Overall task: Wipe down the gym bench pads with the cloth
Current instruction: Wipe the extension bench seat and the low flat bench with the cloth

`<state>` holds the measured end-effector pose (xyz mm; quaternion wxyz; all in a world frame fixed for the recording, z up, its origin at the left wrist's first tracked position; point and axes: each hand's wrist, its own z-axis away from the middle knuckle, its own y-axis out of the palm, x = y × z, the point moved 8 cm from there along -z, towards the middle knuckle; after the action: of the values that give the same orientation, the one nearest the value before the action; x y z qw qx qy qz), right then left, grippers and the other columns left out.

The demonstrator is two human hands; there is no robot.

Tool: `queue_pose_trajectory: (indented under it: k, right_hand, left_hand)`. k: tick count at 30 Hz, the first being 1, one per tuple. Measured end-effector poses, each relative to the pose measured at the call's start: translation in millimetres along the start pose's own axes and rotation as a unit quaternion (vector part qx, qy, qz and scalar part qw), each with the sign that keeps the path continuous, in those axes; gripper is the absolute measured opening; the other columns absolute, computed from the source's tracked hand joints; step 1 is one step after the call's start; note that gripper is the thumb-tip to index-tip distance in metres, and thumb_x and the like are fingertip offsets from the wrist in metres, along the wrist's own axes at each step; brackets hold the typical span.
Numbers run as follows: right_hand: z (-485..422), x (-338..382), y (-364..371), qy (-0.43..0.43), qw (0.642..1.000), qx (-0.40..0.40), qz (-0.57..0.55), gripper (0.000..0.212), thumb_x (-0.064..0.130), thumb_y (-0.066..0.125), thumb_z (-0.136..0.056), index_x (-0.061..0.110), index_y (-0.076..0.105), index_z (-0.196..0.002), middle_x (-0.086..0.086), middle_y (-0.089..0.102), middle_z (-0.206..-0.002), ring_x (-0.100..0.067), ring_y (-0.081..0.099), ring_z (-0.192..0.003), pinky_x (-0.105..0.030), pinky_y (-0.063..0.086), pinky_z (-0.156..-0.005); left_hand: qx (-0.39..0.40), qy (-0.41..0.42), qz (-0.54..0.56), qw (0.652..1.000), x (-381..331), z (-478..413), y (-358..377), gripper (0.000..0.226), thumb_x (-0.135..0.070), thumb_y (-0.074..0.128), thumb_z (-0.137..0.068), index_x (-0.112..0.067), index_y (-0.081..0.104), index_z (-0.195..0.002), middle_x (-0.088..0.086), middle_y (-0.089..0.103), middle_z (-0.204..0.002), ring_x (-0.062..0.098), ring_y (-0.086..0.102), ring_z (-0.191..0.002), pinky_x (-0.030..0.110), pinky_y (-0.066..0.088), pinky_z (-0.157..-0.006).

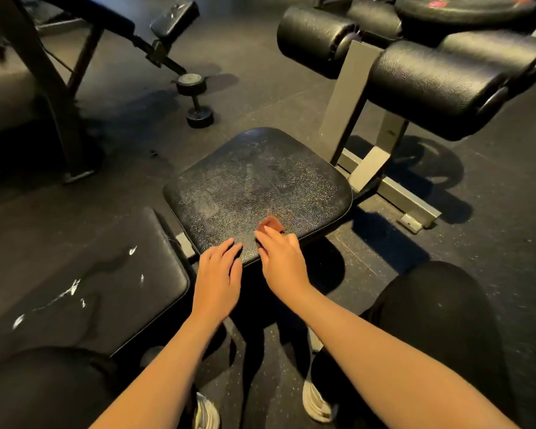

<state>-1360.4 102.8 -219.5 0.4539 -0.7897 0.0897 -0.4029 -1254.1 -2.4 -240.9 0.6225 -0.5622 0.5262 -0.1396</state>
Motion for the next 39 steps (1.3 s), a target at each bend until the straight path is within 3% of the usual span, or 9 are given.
queue_pose_trajectory:
  k: [6, 12, 16, 21, 25, 31, 33, 36, 39]
  right_hand:
    - [-6, 11, 5, -0.046, 0.997, 0.059, -0.018, 0.029, 0.017, 0.057, -0.097, 0.025, 0.064, -0.124, 0.009, 0.061, -0.130, -0.027, 0.051, -0.102, -0.048, 0.052, -0.087]
    - [-19, -19, -24, 0.052, 0.998, 0.041, -0.016, 0.037, 0.026, 0.051, -0.102, 0.031, 0.054, -0.138, 0.011, 0.051, -0.141, -0.021, 0.044, -0.122, -0.041, 0.047, -0.091]
    - [-7, 4, -3, 0.026, 0.998, 0.058, -0.023, 0.034, 0.026, 0.054, -0.100, 0.031, 0.058, -0.134, 0.015, 0.055, -0.135, -0.021, 0.043, -0.116, -0.041, 0.050, -0.085]
    - [-3, 28, 17, 0.005, 0.997, 0.069, -0.040, 0.034, 0.022, 0.057, -0.099, 0.026, 0.061, -0.132, 0.009, 0.058, -0.134, -0.023, 0.047, -0.114, -0.039, 0.047, -0.092]
    - [-4, 42, 33, -0.006, 0.995, 0.085, -0.058, 0.035, 0.020, 0.061, -0.096, 0.023, 0.064, -0.131, 0.004, 0.061, -0.135, -0.026, 0.052, -0.116, -0.037, 0.043, -0.100]
    - [-7, 63, 51, 0.010, 0.982, 0.108, -0.155, 0.033, 0.018, 0.067, -0.092, 0.021, 0.069, -0.125, 0.002, 0.066, -0.129, -0.017, 0.056, -0.122, -0.025, 0.039, -0.105]
    - [-6, 71, 55, 0.027, 0.969, 0.124, -0.211, 0.032, 0.014, 0.067, -0.092, 0.019, 0.070, -0.124, 0.001, 0.067, -0.126, -0.011, 0.057, -0.120, -0.012, 0.036, -0.101]
    - [-9, 87, 65, 0.052, 0.949, 0.134, -0.281, 0.034, 0.009, 0.063, -0.092, 0.019, 0.069, -0.125, 0.003, 0.067, -0.125, -0.006, 0.059, -0.115, -0.007, 0.038, -0.096]
    - [-20, 98, 70, 0.083, 0.929, 0.140, -0.331, 0.036, 0.008, 0.057, -0.095, 0.023, 0.066, -0.127, 0.008, 0.066, -0.124, 0.001, 0.059, -0.110, -0.003, 0.040, -0.088]
  left_hand:
    - [0.006, -0.009, 0.010, 1.000, 8, -5, 0, 0.049, -0.040, 0.033, -0.100, -0.023, 0.063, -0.135, -0.005, 0.056, -0.145, 0.023, 0.051, -0.127, 0.041, 0.034, -0.112]
    - [0.001, -0.009, 0.040, 0.999, 9, 3, -9, 0.036, -0.027, 0.048, -0.105, -0.020, 0.061, -0.137, -0.007, 0.053, -0.147, 0.019, 0.040, -0.133, 0.030, 0.022, -0.117]
    - [-0.026, -0.067, 0.035, 0.997, 28, 12, -17, 0.037, -0.027, 0.047, -0.104, -0.019, 0.061, -0.138, -0.004, 0.052, -0.148, 0.022, 0.041, -0.133, 0.026, 0.020, -0.114]
    - [-0.003, -0.071, 0.087, 0.994, 36, 23, -24, 0.040, -0.021, 0.048, -0.105, -0.014, 0.054, -0.144, 0.002, 0.045, -0.154, 0.022, 0.036, -0.141, 0.029, 0.021, -0.117]
    - [-0.005, -0.077, 0.121, 0.990, 39, 24, -30, 0.039, -0.018, 0.044, -0.106, -0.012, 0.054, -0.144, 0.003, 0.048, -0.152, 0.018, 0.040, -0.141, 0.022, 0.022, -0.115]
    - [-0.008, -0.114, 0.167, 0.979, 43, 29, -39, 0.040, -0.020, 0.038, -0.108, -0.016, 0.054, -0.145, -0.004, 0.053, -0.147, 0.010, 0.046, -0.135, 0.012, 0.026, -0.105]
    - [-0.014, -0.130, 0.189, 0.973, 48, 30, -42, 0.040, -0.023, 0.037, -0.108, -0.024, 0.055, -0.143, -0.006, 0.058, -0.142, 0.008, 0.052, -0.128, 0.015, 0.033, -0.099]
    - [-0.034, -0.179, 0.228, 0.956, 57, 29, -50, 0.042, -0.027, 0.037, -0.107, -0.034, 0.049, -0.148, -0.008, 0.061, -0.138, 0.004, 0.055, -0.116, 0.016, 0.038, -0.089]
    - [-0.040, -0.215, 0.261, 0.940, 63, 20, -60, 0.047, -0.027, 0.041, -0.107, -0.035, 0.038, -0.153, -0.009, 0.052, -0.148, 0.009, 0.051, -0.129, 0.017, 0.035, -0.093]
